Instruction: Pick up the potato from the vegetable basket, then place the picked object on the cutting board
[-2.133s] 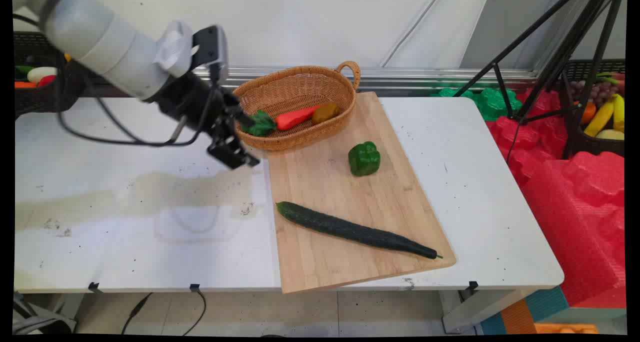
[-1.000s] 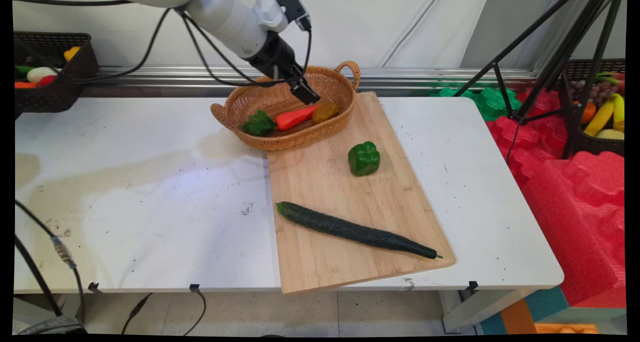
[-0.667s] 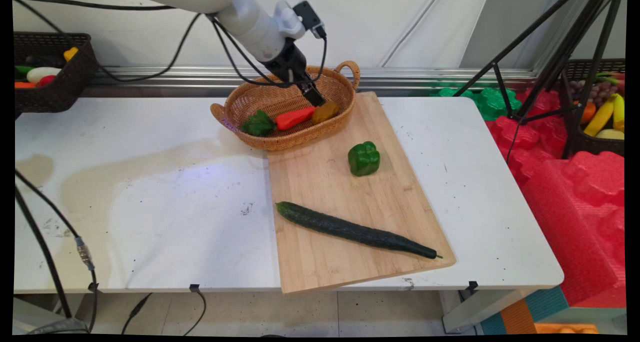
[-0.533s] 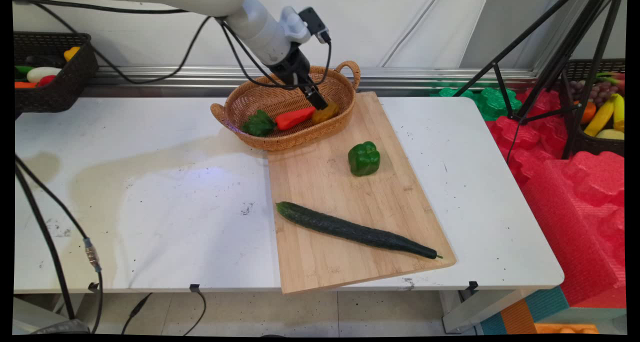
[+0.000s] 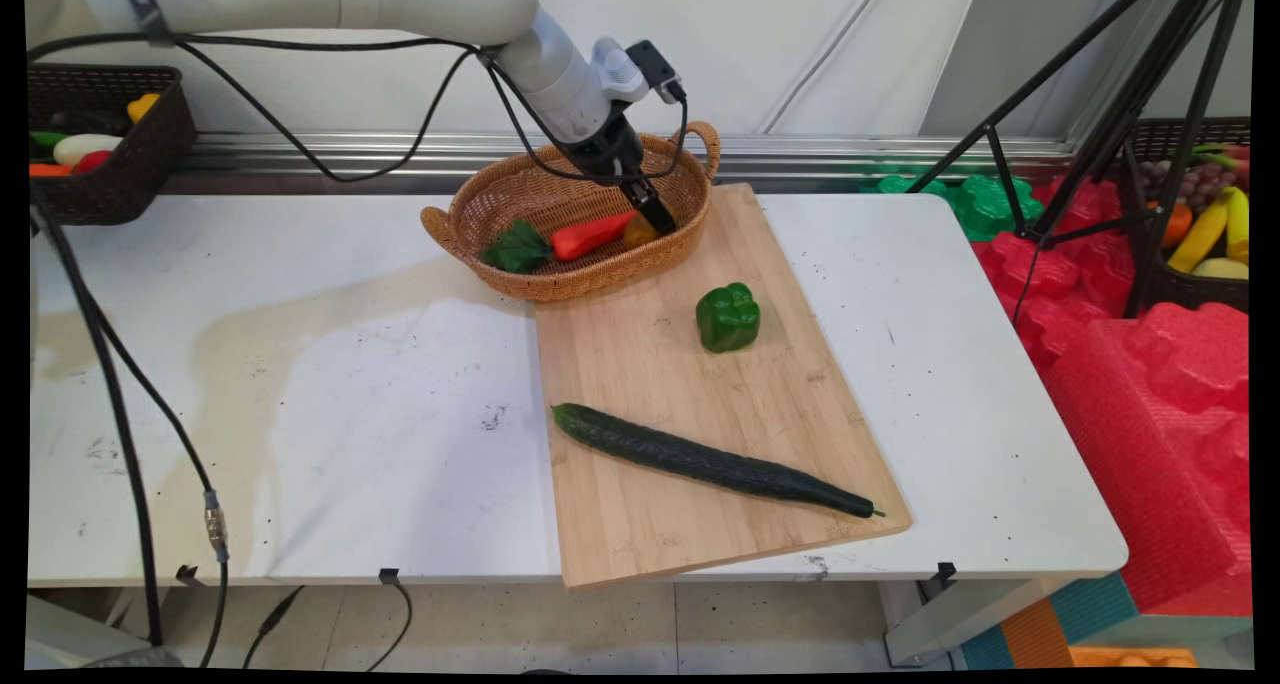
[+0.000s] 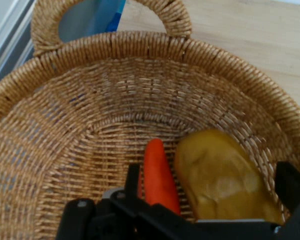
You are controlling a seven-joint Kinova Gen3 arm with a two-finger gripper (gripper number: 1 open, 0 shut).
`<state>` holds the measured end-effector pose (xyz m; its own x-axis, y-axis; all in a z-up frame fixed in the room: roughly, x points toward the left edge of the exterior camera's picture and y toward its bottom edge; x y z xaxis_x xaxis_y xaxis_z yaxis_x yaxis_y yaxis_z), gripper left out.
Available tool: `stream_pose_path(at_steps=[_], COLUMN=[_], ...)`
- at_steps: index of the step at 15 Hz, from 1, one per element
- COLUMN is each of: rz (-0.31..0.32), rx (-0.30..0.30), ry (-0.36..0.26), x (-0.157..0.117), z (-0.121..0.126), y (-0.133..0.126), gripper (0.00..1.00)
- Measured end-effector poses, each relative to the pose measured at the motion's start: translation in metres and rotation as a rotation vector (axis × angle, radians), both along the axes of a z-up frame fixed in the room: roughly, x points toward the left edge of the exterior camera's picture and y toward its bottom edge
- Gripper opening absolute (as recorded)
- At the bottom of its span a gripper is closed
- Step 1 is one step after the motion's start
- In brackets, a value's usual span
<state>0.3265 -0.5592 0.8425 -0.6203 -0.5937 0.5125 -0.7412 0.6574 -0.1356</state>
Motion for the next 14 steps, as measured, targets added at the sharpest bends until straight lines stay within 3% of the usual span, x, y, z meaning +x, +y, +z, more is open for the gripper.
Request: stream_pose_path(at_steps=[7,8,14], rz=[0.007,0.010,0.007], rx=[0.062,0.069,0.081], ry=[0.032,0.037,0.049], x=[0.001,0.002,0.002], z=[-0.015,-0.017,-0.014], y=[-0.018,-0.020,-0.027], gripper=[1.00,0.00,0.00])
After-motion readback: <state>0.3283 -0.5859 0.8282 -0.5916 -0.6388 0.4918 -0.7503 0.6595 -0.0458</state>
